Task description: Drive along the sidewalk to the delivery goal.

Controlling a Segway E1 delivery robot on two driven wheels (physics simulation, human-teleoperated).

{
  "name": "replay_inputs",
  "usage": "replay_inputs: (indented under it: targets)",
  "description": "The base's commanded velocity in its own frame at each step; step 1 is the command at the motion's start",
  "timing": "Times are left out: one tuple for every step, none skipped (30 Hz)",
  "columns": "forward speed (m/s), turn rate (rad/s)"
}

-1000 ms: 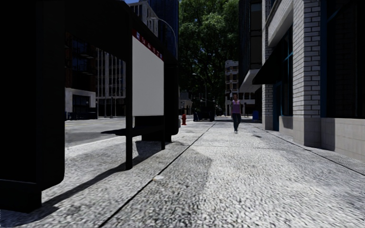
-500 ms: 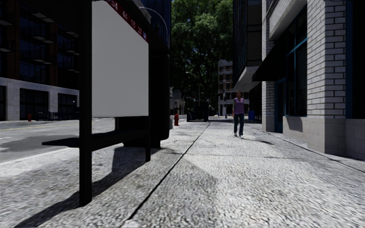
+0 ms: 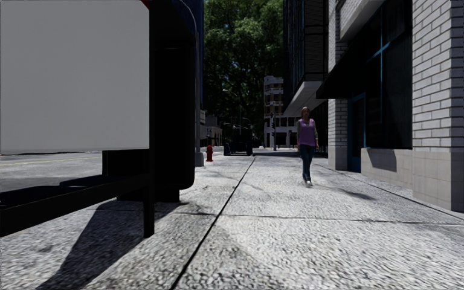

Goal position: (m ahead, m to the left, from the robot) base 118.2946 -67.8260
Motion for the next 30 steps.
replay_inputs:
  targets:
    - [1.96,-0.27]
    - [1.96,-0.27]
    - [1.96,-0.27]
    - [1.96,-0.27]
    - [1.96,-0.27]
    - [1.96,-0.27]
    - [1.96,-0.27]
    - [1.96,-0.27]
    - [1.96,-0.27]
    - [1.96,-0.27]
    - [1.96,-0.27]
    - [1.96,-0.27]
    - [1.96,-0.27]
    - [1.96,-0.27]
    - [1.96,-0.27]
    - [1.96,-0.27]
    - [1.96,-0.27]
    - [1.96,-0.27]
    - [1.96,-0.27]
    - [1.96,-0.27]
    - [1.96,-0.27]
    - [1.96,-0.27]
    - [1.96,-0.27]
    - [1.96,-0.27]
    - [1.96,-0.27]
    - [1.96,-0.27]
    - [1.96,-0.27]
    - [1.96,-0.27]
    - [1.96,-0.27]
    - [1.96,-0.27]
